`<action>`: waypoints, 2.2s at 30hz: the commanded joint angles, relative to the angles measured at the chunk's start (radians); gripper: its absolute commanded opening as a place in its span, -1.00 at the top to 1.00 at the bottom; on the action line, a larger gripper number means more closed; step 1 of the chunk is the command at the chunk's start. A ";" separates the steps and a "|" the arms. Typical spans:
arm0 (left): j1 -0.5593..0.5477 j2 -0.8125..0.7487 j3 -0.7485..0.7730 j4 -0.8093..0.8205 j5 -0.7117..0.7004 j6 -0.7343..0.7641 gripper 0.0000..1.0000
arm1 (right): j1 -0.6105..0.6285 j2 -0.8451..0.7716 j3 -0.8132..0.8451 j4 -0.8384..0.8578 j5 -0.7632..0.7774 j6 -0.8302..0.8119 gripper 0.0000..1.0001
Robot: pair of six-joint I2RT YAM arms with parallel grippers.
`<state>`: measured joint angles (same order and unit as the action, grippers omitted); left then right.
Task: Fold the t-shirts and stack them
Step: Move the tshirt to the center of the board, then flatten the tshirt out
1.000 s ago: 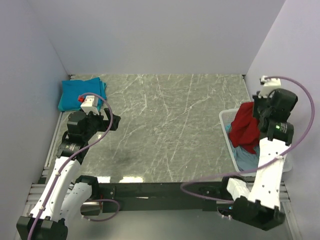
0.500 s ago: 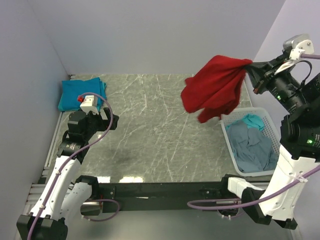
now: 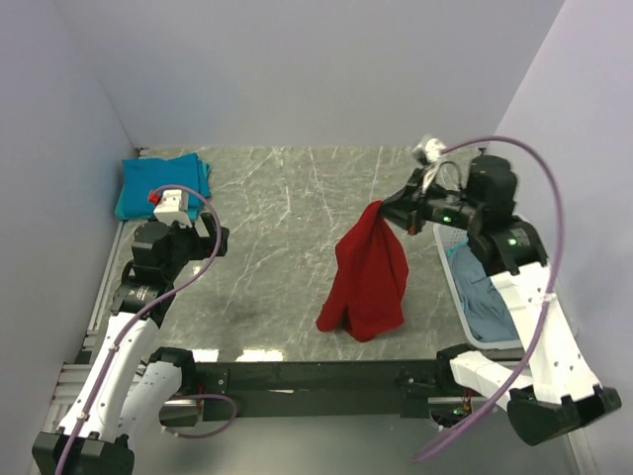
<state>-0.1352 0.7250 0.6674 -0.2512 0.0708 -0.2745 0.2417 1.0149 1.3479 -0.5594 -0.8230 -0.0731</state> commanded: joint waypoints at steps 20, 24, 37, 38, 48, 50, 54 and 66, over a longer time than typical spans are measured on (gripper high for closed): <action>-0.003 0.034 0.006 0.085 0.268 0.023 -0.99 | 0.157 0.255 -0.138 0.064 0.380 -0.280 -0.43; -0.004 0.074 -0.002 0.116 0.412 0.009 -0.99 | 0.052 0.258 -0.231 0.058 0.234 -0.316 -0.43; -0.193 0.358 0.029 0.070 0.512 -0.187 -0.77 | -0.025 0.267 -0.375 -0.075 0.053 -0.592 -0.41; -0.236 0.388 0.028 0.066 0.483 -0.213 -0.75 | -0.027 0.280 -0.371 -0.112 0.047 -0.611 -0.40; -0.333 0.467 0.023 0.154 0.256 -0.388 -0.67 | -0.018 0.333 -0.377 -0.171 0.079 -0.699 -0.31; -0.343 0.503 0.023 0.171 0.236 -0.416 -0.63 | -0.018 0.329 -0.386 -0.140 0.102 -0.682 -0.31; -0.363 0.568 0.028 0.201 0.234 -0.431 -0.55 | -0.018 0.329 -0.389 -0.108 0.148 -0.646 -0.30; -0.400 0.706 0.113 0.213 0.158 -0.397 -0.36 | -0.016 0.356 -0.394 -0.079 0.199 -0.620 -0.26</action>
<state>-0.5301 1.4040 0.7303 -0.0814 0.2676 -0.6872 0.2226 1.3720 0.9535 -0.6685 -0.6350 -0.6994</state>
